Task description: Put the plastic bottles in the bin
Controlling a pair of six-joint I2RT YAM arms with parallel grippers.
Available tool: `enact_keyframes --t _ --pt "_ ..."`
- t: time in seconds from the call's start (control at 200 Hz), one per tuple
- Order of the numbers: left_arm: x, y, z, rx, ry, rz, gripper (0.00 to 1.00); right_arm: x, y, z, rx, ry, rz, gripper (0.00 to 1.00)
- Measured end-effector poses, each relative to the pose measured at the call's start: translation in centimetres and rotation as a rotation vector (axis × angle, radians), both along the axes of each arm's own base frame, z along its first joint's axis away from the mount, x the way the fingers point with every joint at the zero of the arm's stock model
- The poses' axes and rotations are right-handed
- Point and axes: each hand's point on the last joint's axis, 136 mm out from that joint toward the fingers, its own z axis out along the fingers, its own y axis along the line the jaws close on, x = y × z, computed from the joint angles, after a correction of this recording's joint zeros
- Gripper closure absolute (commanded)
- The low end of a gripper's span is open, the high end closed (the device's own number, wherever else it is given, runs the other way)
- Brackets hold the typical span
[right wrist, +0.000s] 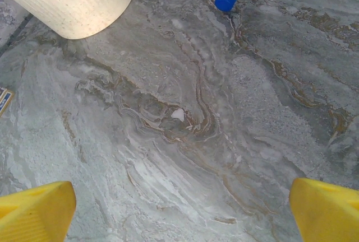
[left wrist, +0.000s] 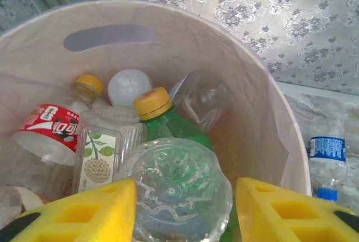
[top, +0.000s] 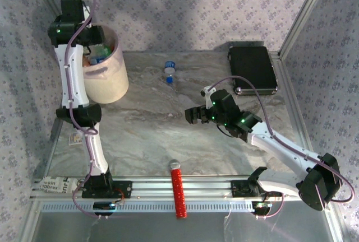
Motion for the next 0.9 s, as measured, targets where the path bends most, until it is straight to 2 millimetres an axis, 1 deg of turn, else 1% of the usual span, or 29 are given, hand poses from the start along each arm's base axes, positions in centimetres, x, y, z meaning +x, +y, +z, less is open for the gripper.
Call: enact_keyframes --t 0.09,0.305,0.435,0.48,0.575,0.66,0.73,0.82,0.86,0.9 --pt "0.2 -0.1 -0.4 0.007 0.009 0.001 0.55 0.1 -0.1 0.0 0.000 0.000 -0.005 0.01" --pt "0.8 -1.7 -1.8 0.009 0.041 -0.030 0.57 0.6 -0.7 -0.1 -0.003 0.004 -0.026 0.01" --pt "0.8 -2.3 -2.8 0.010 0.074 -0.044 0.56 1.2 -0.8 -0.3 -0.011 0.012 -0.039 0.01" --pt "0.6 -2.5 -3.0 0.009 0.085 -0.047 0.52 1.5 -0.9 -0.3 -0.019 0.018 -0.049 0.01" --pt "0.5 -2.5 -3.1 0.011 0.092 -0.049 0.39 2.8 -1.1 -0.3 -0.048 0.040 -0.102 0.01" --pt "0.4 -2.5 -3.0 0.010 0.091 -0.049 0.29 4.5 -1.1 -0.1 -0.080 0.057 -0.168 0.02" --pt "0.3 -2.5 -2.7 0.011 0.084 -0.050 0.18 6.1 -0.9 -0.2 -0.099 0.070 -0.217 0.02" --pt "-0.4 -2.7 -1.4 0.015 0.057 -0.059 0.10 8.1 -0.3 -0.9 -0.129 0.093 -0.262 0.02" --pt "-0.9 -2.8 -0.5 0.017 0.038 -0.062 0.08 9.2 0.0 -1.3 -0.142 0.101 -0.278 0.02" --pt "-1.6 -3.0 0.9 0.023 0.010 -0.072 0.07 10.3 0.5 -1.9 -0.159 0.109 -0.294 0.02"
